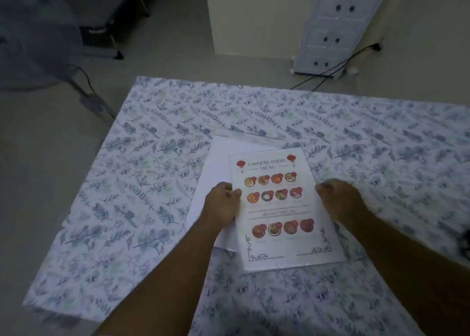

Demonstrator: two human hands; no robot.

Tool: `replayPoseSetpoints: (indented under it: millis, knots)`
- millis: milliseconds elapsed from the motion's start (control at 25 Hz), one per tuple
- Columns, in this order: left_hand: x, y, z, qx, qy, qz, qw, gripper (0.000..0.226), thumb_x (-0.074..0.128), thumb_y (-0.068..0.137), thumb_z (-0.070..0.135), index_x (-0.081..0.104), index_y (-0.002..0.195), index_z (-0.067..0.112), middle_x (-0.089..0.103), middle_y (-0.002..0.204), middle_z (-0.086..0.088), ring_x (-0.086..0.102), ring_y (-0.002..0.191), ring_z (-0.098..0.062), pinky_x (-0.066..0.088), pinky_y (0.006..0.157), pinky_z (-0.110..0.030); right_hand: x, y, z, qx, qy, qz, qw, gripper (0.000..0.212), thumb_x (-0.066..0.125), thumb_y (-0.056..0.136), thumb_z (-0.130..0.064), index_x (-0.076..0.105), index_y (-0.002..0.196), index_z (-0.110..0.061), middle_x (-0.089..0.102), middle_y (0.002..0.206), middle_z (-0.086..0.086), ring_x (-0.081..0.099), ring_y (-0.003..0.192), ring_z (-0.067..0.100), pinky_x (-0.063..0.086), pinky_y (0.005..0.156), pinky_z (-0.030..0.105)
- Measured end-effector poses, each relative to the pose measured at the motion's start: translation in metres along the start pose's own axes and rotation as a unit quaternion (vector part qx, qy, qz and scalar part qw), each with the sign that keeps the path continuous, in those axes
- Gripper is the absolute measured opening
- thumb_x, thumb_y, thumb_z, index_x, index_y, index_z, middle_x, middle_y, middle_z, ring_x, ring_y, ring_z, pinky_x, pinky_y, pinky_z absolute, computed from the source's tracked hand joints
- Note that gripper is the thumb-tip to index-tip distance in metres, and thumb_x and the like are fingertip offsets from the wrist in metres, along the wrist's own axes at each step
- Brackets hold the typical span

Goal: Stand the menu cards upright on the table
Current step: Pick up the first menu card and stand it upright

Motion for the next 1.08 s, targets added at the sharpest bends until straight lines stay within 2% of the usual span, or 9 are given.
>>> replayPoseSetpoints:
  millis: [80,160,240,400,560,680,760,920,1080]
  knots:
    - [0.001,0.012,-0.005,-0.020,-0.056,0.002,0.998,0.018,0.062,0.098,0.028,0.068,0.096,0.011,0.076,0.102,-0.010,0.072,0.094,-0.028,0.062,0.086,-0.046,0.001,0.005,-0.002,0.005,0.030,0.028,0.999,0.030,0.047,0.102,-0.028,0.061,0.085,-0.008,0.065,0.087,0.013,0.053,0.067,0.014,0.041,0.068,0.033]
    - [-0.001,0.011,-0.010,-0.033,-0.081,0.002,0.996,0.022,0.064,0.097,0.024,0.069,0.090,0.004,0.078,0.094,-0.013,0.073,0.086,-0.030,0.061,0.079,-0.044,0.002,0.002,-0.002,0.020,0.052,0.029,0.998,0.031,0.048,0.102,-0.026,0.067,0.090,-0.004,0.067,0.089,0.014,0.061,0.077,0.025,0.051,0.077,0.042]
    - [0.000,0.002,-0.008,-0.030,-0.080,0.003,0.996,0.024,0.064,0.097,0.024,0.069,0.092,0.000,0.078,0.093,-0.013,0.075,0.088,-0.033,0.064,0.079,-0.046,0.001,-0.003,0.003,0.031,0.068,0.012,0.997,0.031,0.050,0.101,-0.026,0.067,0.090,-0.003,0.068,0.088,0.015,0.065,0.084,0.033,0.055,0.082,0.047]
    - [0.016,-0.032,0.019,0.003,-0.081,-0.007,0.997,0.023,0.063,0.097,0.023,0.069,0.094,0.001,0.078,0.091,-0.011,0.076,0.087,-0.032,0.065,0.077,-0.051,-0.032,-0.031,0.030,0.033,0.090,0.027,0.995,0.029,0.050,0.101,-0.026,0.069,0.094,-0.005,0.070,0.090,0.013,0.065,0.081,0.029,0.056,0.078,0.043]
    - [0.045,-0.075,0.088,0.118,-0.093,0.010,0.989,0.023,0.059,0.096,0.032,0.076,0.093,0.016,0.080,0.089,-0.002,0.076,0.085,-0.026,0.065,0.075,-0.051,-0.107,-0.069,0.070,0.003,0.171,0.096,0.981,0.013,0.063,0.094,-0.029,0.067,0.091,-0.017,0.071,0.080,0.002,0.068,0.070,0.018,0.052,0.060,0.032]
    - [0.072,-0.097,0.136,0.199,-0.098,0.018,0.975,0.030,0.058,0.092,0.041,0.078,0.101,0.021,0.081,0.096,0.006,0.076,0.092,-0.019,0.063,0.084,-0.048,-0.158,-0.079,0.106,-0.024,0.243,0.169,0.955,0.009,0.073,0.088,-0.025,0.067,0.084,-0.020,0.072,0.078,0.004,0.071,0.074,0.023,0.060,0.067,0.041]
    - [0.095,-0.109,0.155,0.238,-0.103,0.024,0.965,0.027,0.059,0.095,0.039,0.079,0.108,0.024,0.080,0.102,0.009,0.076,0.097,-0.015,0.062,0.087,-0.047,-0.177,-0.081,0.131,-0.037,0.278,0.207,0.937,0.013,0.074,0.087,-0.024,0.065,0.079,-0.023,0.072,0.078,0.003,0.072,0.076,0.024,0.061,0.071,0.045]
    - [0.137,-0.124,0.155,0.271,-0.112,0.025,0.956,0.024,0.058,0.099,0.033,0.077,0.113,0.029,0.079,0.108,0.011,0.074,0.104,-0.012,0.061,0.092,-0.045,-0.182,-0.076,0.168,-0.044,0.328,0.248,0.910,0.013,0.072,0.089,-0.020,0.064,0.081,-0.025,0.072,0.080,-0.002,0.070,0.078,0.018,0.061,0.074,0.043]
    - [0.150,-0.131,0.146,0.289,-0.092,0.087,0.949,0.027,0.057,0.101,0.034,0.078,0.115,0.024,0.079,0.106,0.011,0.074,0.100,-0.010,0.062,0.089,-0.042,-0.173,-0.073,0.181,-0.068,0.332,0.243,0.909,0.015,0.069,0.091,-0.020,0.061,0.081,-0.028,0.071,0.081,-0.006,0.069,0.076,0.009,0.057,0.064,0.031]
Point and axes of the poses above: each hand's wrist, its own y-axis towards the middle knuckle, its own x-axis out of the palm, z = x × y, the point moved 8 cm from there along y, towards the middle knuckle
